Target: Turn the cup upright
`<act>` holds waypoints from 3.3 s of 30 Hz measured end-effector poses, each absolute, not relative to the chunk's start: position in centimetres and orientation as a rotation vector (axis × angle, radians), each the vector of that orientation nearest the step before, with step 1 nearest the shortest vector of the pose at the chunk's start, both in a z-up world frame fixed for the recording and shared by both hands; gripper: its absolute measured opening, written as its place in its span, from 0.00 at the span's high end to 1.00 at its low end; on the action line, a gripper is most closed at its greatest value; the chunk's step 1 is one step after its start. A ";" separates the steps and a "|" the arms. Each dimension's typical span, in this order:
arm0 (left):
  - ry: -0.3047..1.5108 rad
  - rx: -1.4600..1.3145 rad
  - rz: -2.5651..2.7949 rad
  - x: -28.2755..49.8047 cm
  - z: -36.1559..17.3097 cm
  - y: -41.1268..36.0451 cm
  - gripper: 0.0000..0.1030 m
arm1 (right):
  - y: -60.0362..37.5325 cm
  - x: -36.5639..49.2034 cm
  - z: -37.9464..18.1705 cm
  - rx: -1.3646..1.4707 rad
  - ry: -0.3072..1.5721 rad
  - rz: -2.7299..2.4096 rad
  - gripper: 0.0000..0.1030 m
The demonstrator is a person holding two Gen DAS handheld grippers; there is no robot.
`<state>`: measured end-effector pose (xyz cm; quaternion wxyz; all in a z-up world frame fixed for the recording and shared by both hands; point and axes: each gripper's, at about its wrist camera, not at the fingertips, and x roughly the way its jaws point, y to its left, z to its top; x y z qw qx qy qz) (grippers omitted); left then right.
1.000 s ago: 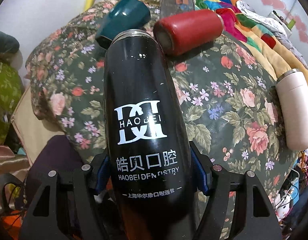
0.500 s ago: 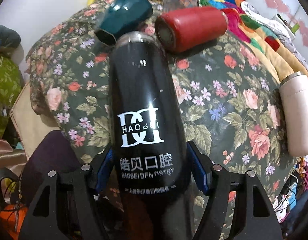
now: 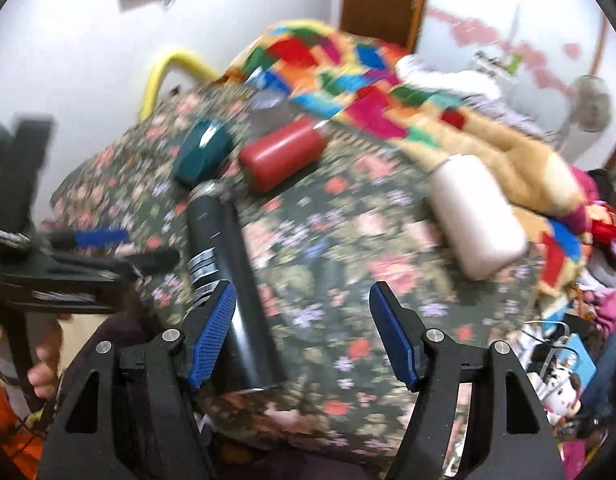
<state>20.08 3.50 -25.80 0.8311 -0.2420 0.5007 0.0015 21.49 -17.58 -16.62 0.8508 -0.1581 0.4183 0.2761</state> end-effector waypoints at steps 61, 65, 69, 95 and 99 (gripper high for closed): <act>0.848 -0.004 -0.005 25.7 -18.9 -4.8 0.38 | -24.4 20.1 -15.4 -0.095 0.797 0.398 0.36; 0.858 0.014 -0.009 25.4 -18.5 -5.0 0.37 | -24.2 19.8 -15.1 -0.093 0.791 0.397 0.36; 0.832 0.009 -0.038 23.8 -16.6 -4.5 0.35 | -24.3 19.1 -14.1 -0.087 0.767 0.394 0.36; 0.110 -0.002 -0.003 -0.8 1.9 -1.1 0.03 | -24.7 4.3 1.2 0.055 0.158 0.359 0.23; 0.100 0.007 0.008 -1.8 1.6 -1.6 0.00 | -24.2 3.6 0.8 0.041 0.137 0.330 0.13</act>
